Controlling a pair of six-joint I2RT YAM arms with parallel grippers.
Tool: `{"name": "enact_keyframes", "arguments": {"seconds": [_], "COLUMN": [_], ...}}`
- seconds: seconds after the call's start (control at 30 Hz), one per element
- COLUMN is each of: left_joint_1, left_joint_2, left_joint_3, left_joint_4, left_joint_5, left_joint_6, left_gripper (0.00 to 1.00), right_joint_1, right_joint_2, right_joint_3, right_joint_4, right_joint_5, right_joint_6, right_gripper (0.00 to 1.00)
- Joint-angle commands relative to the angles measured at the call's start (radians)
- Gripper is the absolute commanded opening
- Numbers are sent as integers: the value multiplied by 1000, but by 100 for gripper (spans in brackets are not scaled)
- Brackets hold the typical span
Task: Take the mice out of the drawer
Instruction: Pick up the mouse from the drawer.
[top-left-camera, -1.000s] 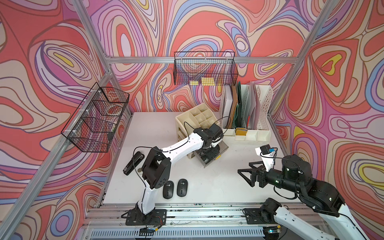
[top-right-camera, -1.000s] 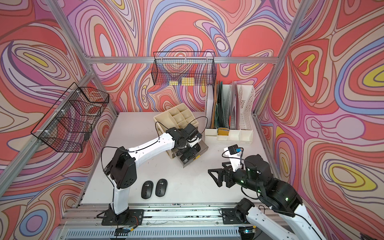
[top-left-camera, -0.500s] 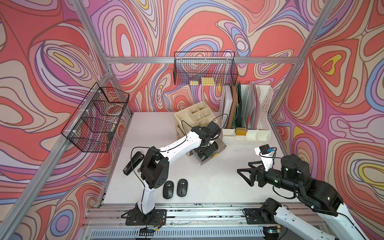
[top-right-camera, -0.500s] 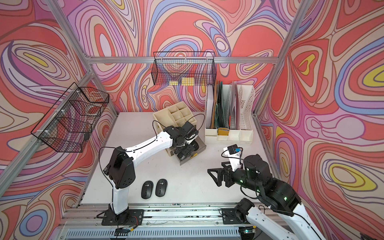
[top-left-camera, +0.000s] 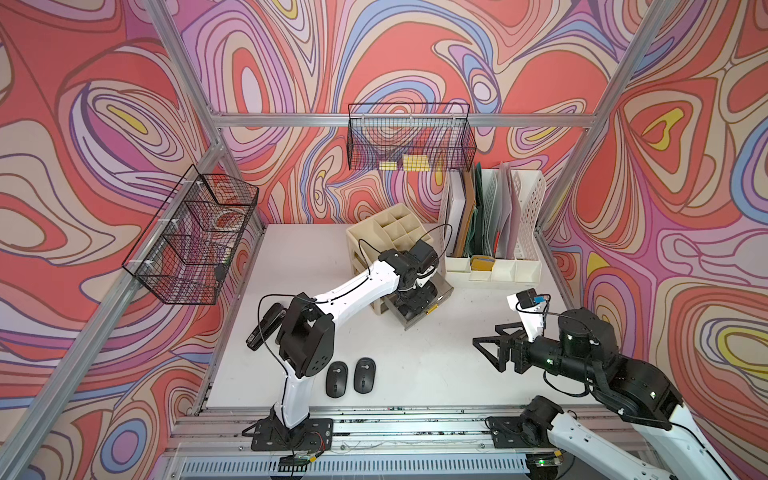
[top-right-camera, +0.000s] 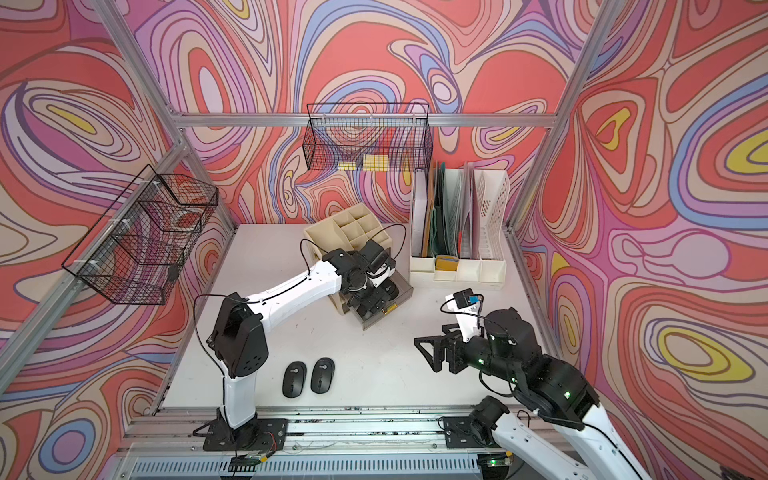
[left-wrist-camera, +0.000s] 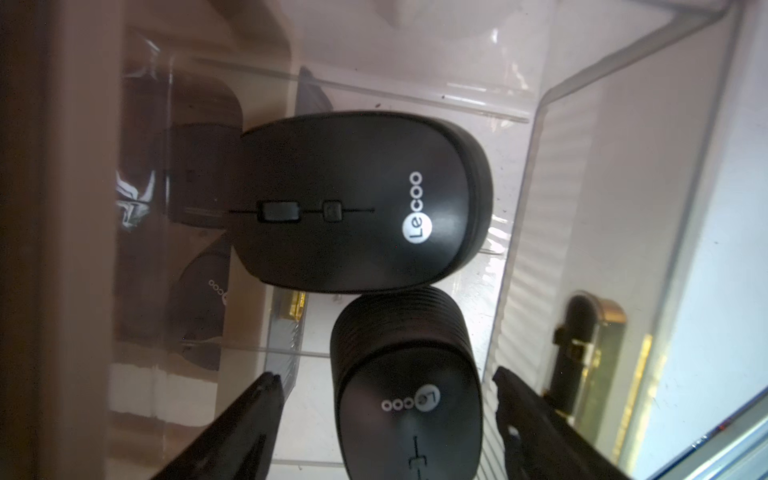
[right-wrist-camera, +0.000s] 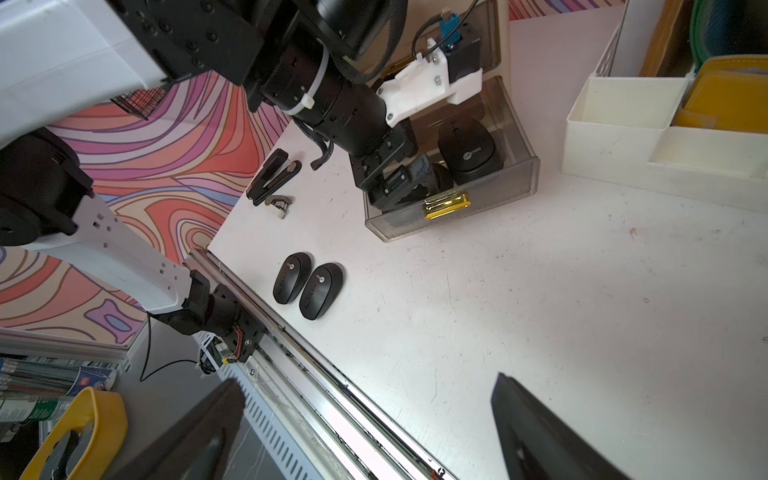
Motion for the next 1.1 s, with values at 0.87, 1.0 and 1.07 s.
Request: {"name": "enact_keyframes", "arguments": {"seconds": [0.87,1.0,1.07], "left_joint_1": [17,25,25], "left_joint_2": [29,15,18], "left_joint_3": [36,36,43], "left_joint_4": [-29,-30,-37], "left_joint_5": [-176,-167,-149], "left_joint_6": [-24,-42,-43], "left_gripper": [77,77,77], "right_joint_1": [4,4,4], "right_joint_2": [12,10,9], "right_joint_3": [-12,-17,-19], "right_joint_4": [26,28,30], "right_joint_5": [10,12,14], "right_joint_6": [9,14,16], "right_gripper": [98,97,98]}}
